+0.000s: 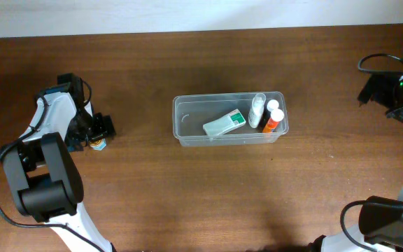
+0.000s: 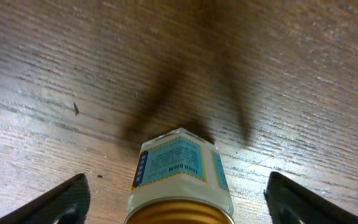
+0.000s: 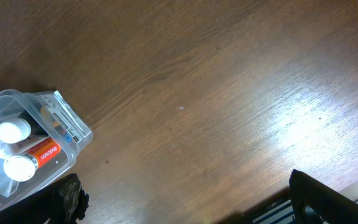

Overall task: Pack container
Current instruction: 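Close the left gripper around the gold-lidded jar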

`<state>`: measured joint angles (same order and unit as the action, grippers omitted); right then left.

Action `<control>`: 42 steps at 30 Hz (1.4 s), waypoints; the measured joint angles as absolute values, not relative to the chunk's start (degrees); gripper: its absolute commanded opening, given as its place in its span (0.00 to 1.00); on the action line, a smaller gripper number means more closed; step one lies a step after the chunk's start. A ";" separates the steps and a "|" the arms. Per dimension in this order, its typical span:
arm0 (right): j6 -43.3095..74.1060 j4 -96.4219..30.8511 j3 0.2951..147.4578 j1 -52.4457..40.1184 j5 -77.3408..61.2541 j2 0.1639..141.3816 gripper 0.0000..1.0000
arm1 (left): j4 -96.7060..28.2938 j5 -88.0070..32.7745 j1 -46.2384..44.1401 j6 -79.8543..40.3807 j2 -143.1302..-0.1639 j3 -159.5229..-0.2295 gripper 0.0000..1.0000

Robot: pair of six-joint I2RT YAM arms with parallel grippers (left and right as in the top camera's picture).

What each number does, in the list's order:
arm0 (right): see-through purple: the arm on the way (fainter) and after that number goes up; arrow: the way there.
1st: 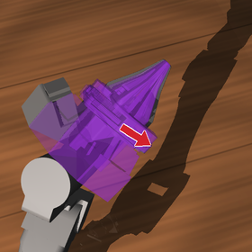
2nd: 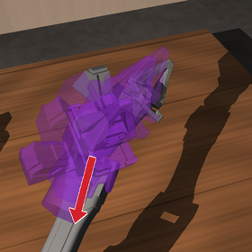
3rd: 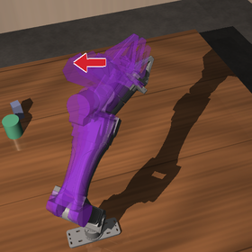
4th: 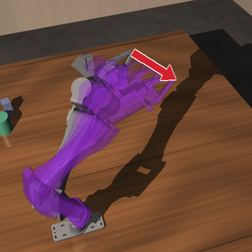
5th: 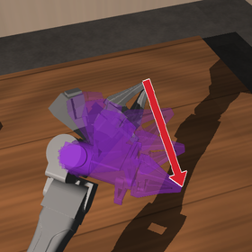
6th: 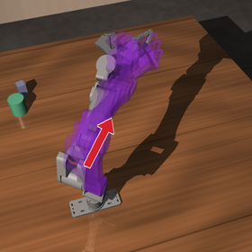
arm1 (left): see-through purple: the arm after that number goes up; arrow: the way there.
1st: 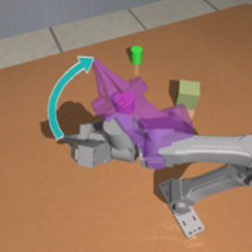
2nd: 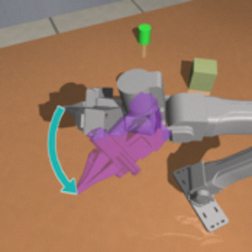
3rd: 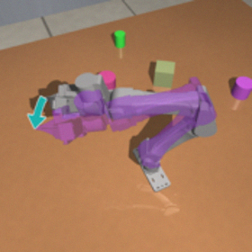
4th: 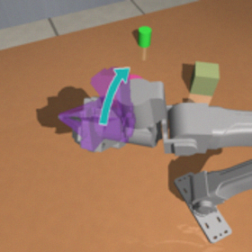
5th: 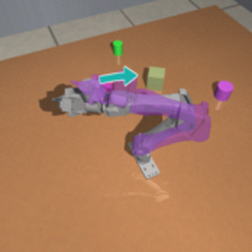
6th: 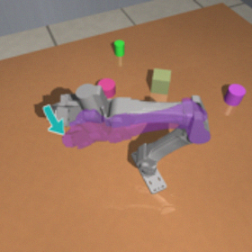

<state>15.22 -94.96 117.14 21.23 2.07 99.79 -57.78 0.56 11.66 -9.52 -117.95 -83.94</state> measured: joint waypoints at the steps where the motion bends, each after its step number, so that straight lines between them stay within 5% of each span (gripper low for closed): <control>1: 15.22 -94.96 117.14 21.23 2.07 99.79 0.98 | -57.76 0.56 11.66 -9.52 -117.95 -83.94 0.84; 7: 15.22 -94.96 117.14 21.23 2.07 99.79 0.98 | -57.56 0.38 11.66 -9.69 -117.95 -83.94 0.73; 23: 15.22 -94.96 117.14 21.23 2.07 99.81 0.98 | -55.61 0.38 11.66 -9.67 -117.95 -83.92 0.65; 26: 15.25 -94.96 117.14 21.23 2.07 99.79 0.98 | -55.70 0.38 11.66 -9.74 -117.95 -83.92 0.54; 42: 15.25 -94.96 117.14 21.23 2.07 99.79 0.98 | -56.14 0.38 11.66 -9.50 -117.95 -83.88 0.46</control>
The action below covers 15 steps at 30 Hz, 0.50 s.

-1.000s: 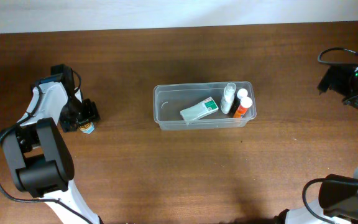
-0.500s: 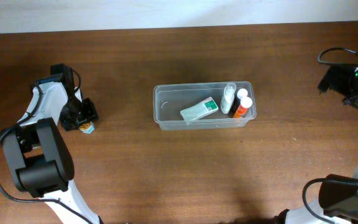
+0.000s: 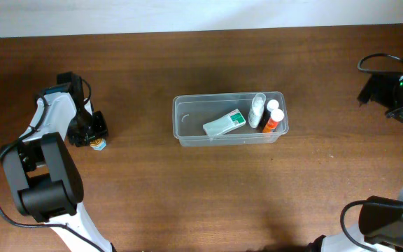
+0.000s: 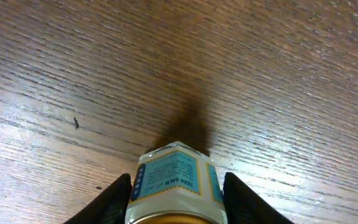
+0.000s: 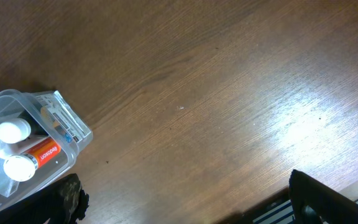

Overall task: Pack container
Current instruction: 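Close the left gripper around the gold-lidded jar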

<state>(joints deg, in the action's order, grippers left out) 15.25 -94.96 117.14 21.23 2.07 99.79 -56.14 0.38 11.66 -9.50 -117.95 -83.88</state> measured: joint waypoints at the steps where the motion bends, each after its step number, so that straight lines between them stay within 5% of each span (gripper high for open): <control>1: 15.22 -94.96 117.14 21.23 2.07 99.79 0.98 | -56.14 0.40 11.66 -9.50 -117.95 -83.88 0.46; 15: 15.22 -94.96 117.14 21.23 2.07 99.79 0.98 | -56.16 0.38 11.64 -9.50 -117.95 -83.83 0.40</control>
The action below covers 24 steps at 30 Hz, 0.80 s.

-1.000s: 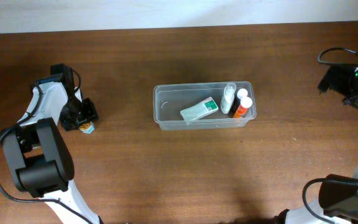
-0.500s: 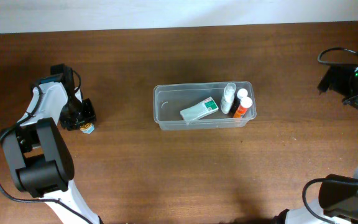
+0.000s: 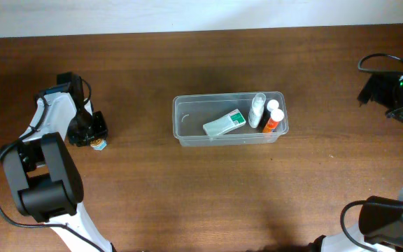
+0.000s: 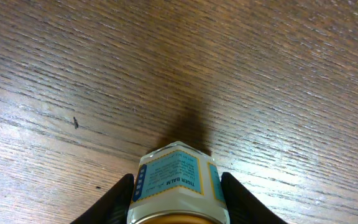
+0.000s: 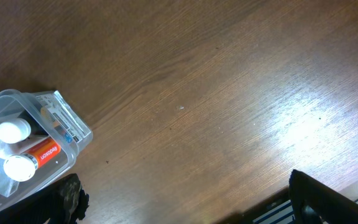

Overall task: Pack container
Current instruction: 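Close the left gripper around the gold-lidded jar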

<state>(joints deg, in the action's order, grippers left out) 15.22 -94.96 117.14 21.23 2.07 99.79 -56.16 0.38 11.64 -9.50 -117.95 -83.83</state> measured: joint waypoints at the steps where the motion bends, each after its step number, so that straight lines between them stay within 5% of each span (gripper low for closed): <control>1: 15.22 -94.96 117.14 21.23 2.07 99.79 0.98 | -56.16 0.38 11.66 -9.50 -117.95 -83.83 0.40; 24: 15.25 -94.96 117.14 21.23 2.07 99.81 0.98 | -61.01 0.36 11.66 -9.50 -117.95 -86.43 0.32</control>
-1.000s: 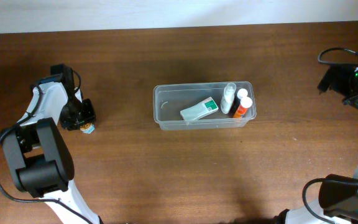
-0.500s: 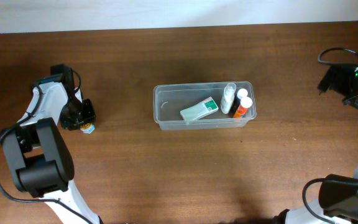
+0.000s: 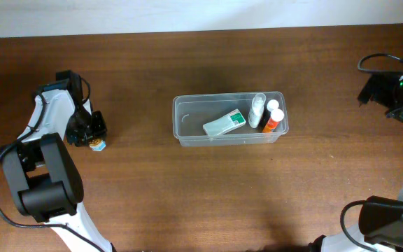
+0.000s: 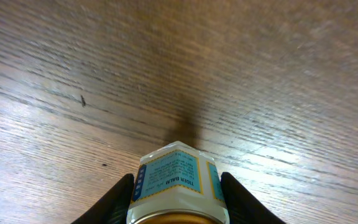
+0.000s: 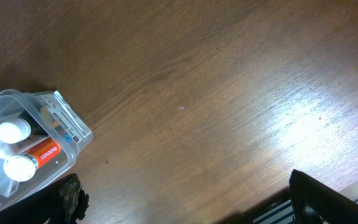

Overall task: Pack container
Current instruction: 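Close the left gripper around the gold-lidded jar, then lift the jar and carry it right over the container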

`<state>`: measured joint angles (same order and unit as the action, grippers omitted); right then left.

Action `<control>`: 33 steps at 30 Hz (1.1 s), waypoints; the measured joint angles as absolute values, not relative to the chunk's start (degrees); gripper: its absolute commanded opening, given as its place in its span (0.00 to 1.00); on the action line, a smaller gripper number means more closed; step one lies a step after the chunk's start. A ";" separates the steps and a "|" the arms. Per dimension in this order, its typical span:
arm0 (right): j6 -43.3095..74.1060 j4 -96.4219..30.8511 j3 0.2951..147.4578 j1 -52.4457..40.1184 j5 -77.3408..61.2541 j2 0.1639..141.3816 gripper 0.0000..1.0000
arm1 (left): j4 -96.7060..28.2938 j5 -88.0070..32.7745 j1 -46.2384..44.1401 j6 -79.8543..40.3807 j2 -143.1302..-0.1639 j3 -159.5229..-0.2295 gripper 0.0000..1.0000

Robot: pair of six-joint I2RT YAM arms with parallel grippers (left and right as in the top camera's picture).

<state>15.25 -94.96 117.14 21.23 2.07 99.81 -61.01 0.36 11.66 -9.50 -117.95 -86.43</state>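
Note:
A small balm jar (image 4: 178, 183) with a blue-and-white label and gold lid sits between the fingers of my left gripper (image 4: 178, 205), which is shut on it at the table's left side (image 3: 89, 133). The jar's end (image 3: 99, 145) pokes out below the gripper in the overhead view. A clear plastic container (image 3: 184, 122) stands mid-table, holding a green-and-white box (image 3: 224, 124), a white bottle (image 3: 257, 110) and an orange tube (image 3: 272, 120). My right gripper (image 5: 191, 208) is open over bare wood at the far right, with the container's corner (image 5: 61, 124) at its lower left.
The brown wooden table (image 3: 187, 196) spreads around the container. A pale wall strip runs along the far edge. The right arm's cable (image 3: 380, 61) and base sit at the right edge; the left arm's base (image 3: 44, 185) stands at the lower left.
The left gripper, still shut on the balm jar, has shifted slightly: the wood grain and a dark speck sit higher in its view and the jar's shadow is smaller. The right arm is unchanged.
At first the left gripper was open with its fingers wide on either side of the balm jar on the table. Then it was shut on the jar and stayed so. Now it has shifted a little with the jar in it. The right gripper stayed open and still.

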 measured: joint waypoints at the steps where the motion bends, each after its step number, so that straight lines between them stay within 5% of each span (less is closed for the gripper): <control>1: 15.25 -94.96 117.14 21.23 2.07 99.81 0.98 | -61.21 0.38 11.66 -9.50 -117.95 -86.83 0.32; 24: 15.22 -94.96 117.14 21.23 2.07 99.81 0.98 | -73.38 -2.90 11.03 -9.50 -117.91 -101.91 0.32; 33: 15.25 -94.96 117.14 21.23 2.07 99.79 0.99 | -77.89 -4.16 4.47 -9.50 -117.84 -107.81 0.32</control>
